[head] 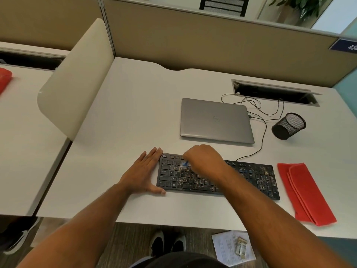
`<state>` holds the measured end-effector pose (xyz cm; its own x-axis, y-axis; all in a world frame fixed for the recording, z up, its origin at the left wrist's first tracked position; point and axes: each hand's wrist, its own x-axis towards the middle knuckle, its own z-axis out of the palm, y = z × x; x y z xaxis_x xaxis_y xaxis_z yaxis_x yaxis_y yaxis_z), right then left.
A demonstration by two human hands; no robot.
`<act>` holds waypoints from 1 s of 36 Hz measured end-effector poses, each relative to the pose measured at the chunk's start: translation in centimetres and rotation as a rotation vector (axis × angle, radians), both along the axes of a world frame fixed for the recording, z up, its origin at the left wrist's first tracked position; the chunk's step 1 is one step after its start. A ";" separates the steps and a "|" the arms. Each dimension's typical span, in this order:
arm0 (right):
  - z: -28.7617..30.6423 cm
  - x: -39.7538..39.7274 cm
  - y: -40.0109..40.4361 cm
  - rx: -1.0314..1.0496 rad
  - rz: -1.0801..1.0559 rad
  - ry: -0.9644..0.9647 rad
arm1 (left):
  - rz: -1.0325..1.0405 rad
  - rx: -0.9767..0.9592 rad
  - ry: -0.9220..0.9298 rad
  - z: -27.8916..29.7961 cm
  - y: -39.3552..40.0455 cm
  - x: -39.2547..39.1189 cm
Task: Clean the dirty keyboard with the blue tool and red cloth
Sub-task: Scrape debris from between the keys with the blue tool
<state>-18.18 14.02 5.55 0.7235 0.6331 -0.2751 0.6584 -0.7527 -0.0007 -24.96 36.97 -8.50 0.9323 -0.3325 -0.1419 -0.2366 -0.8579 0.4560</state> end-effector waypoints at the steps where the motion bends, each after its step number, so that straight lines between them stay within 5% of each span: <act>1: 0.3 0.1 -0.2 -0.001 -0.014 -0.005 | 0.001 -0.002 -0.002 0.0 0.0 0.0; 9: -0.6 -0.2 1.7 0.201 -0.195 0.084 | 0.007 -0.002 0.005 -0.1 -0.1 0.0; 30: -1.3 -0.2 1.4 0.220 -0.288 0.249 | 0.006 0.000 -0.001 -0.2 -0.1 0.0; 36: -1.5 0.2 0.7 0.251 -0.323 0.132 | 0.003 0.005 -0.011 -0.3 0.0 0.0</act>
